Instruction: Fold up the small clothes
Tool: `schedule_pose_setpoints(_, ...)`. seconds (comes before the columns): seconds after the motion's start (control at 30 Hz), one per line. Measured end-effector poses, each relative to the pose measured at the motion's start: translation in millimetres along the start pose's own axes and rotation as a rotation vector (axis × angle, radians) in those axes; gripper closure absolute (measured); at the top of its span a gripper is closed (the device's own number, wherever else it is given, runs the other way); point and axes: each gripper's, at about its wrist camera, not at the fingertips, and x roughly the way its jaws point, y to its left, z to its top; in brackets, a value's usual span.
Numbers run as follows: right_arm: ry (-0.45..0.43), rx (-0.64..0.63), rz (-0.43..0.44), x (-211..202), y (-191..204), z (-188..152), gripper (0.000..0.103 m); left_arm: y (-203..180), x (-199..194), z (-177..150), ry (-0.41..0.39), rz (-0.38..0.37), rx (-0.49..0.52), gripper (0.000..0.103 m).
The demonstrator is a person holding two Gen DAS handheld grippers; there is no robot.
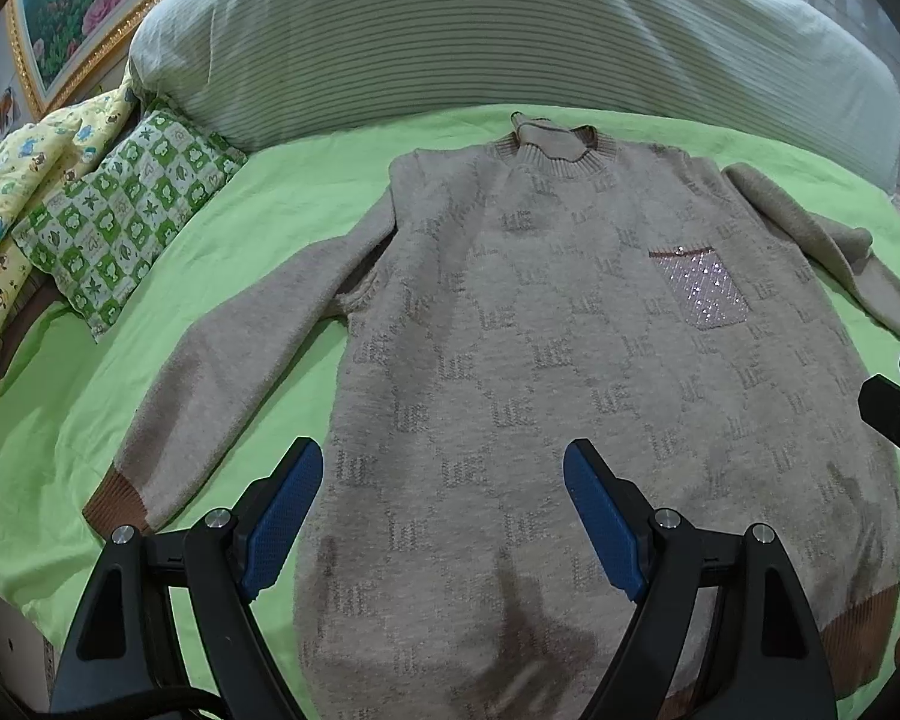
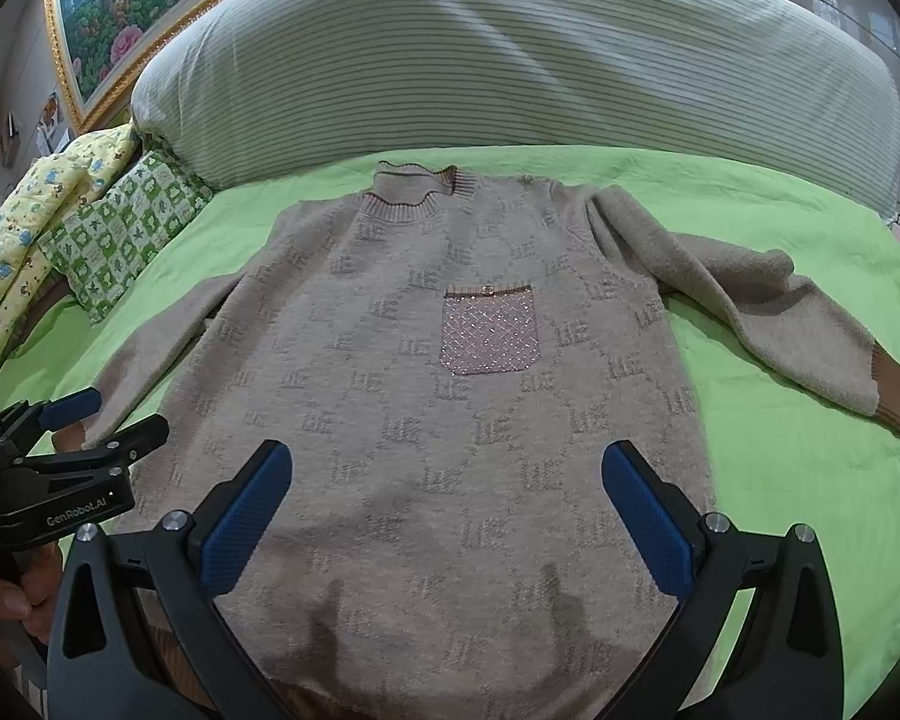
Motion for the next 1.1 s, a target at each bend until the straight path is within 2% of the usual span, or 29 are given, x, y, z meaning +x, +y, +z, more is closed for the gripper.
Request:
schedule_pose_setpoints(0.13, 0.007, 0.008, 0.003, 0.5, -2.7, -0.1, 0.000, -2.1, 1.8, 1.2, 0.000, 0.003, 0.005, 0.020)
schedule_pose_setpoints(0.3, 0.014, 0.016, 0.001, 2.4, -7.3, 1.5, 0.000, -4.9, 8.0, 2.8, 0.012, -0.027, -0.014, 0.020)
schedule_pose_setpoints(0.43, 0.015, 0.032, -0.016, 3.2, -23.2, 5.7, 0.000, -5.0, 14.6, 9.7, 0.025, -0.035, -0.025, 0.020)
schedule_pose_setpoints(0.53, 0.011, 0.048, -0.061, 0.2, -48.5, 14.9, 0.000, -5.8, 20.6, 18.4, 0.027, -0.040, -0.029, 0.020)
schedule_pose_setpoints(0.6, 0.005, 0.063, -0.136, -5.8, -86.5, 30.1, 0.000, -6.5, 26.9, 26.7, 0.033, -0.047, -0.032, 0.020)
schedule_pose_setpoints(0.67, 0.006, 0.068, -0.164, -7.9, -102.1, 36.1, 0.000, -8.4, 34.2, 36.2, 0.034, -0.052, -0.029, 0.020)
schedule_pose_setpoints(0.7, 0.016, 0.071, -0.218, -7.6, -132.2, 45.2, 0.000, -10.3, 40.3, 43.3, 0.039, -0.057, -0.026, 0.020)
schedule_pose_setpoints(0.73, 0.016, 0.071, -0.218, -7.6, -132.2, 45.2, 0.000, -11.9, 45.4, 48.7, 0.048, -0.062, -0.025, 0.020)
schedule_pose_setpoints(0.9, 0.070, 0.068, -0.312, 11.1, -201.8, 60.1, 0.000, -22.1, 75.6, 80.6, 0.077, -0.084, -0.031, 0.020)
schedule_pose_setpoints(1.0, 0.074, 0.057, -0.279, 24.8, -218.7, 68.6, 0.000, -30.9, 97.2, 99.9, 0.092, -0.095, -0.039, 0.020)
schedule_pose_setpoints(1.1, 0.127, -0.009, -0.271, 49.1, -217.9, 70.5, 0.000, -42.2, 123.5, 114.2, 0.133, -0.095, -0.034, 0.020)
